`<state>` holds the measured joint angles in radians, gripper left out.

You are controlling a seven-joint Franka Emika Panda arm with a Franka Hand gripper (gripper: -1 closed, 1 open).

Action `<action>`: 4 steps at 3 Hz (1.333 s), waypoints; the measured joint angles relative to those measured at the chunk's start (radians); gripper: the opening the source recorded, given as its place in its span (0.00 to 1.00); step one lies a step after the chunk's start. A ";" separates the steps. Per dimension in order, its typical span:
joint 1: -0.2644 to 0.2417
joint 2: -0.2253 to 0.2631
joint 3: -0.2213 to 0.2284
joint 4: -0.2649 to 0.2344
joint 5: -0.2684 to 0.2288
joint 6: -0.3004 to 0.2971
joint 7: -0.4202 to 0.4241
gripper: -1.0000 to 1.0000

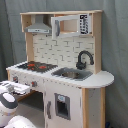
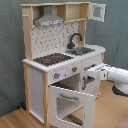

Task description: Play with the kitchen

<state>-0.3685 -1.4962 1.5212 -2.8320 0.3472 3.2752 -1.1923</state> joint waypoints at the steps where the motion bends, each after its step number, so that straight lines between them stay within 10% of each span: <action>1: -0.057 0.003 0.011 0.001 0.000 0.089 -0.025 1.00; 4: -0.296 0.014 0.091 0.084 0.002 0.193 0.001 1.00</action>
<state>-0.6645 -1.4819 1.6119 -2.7479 0.3494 3.4683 -1.1915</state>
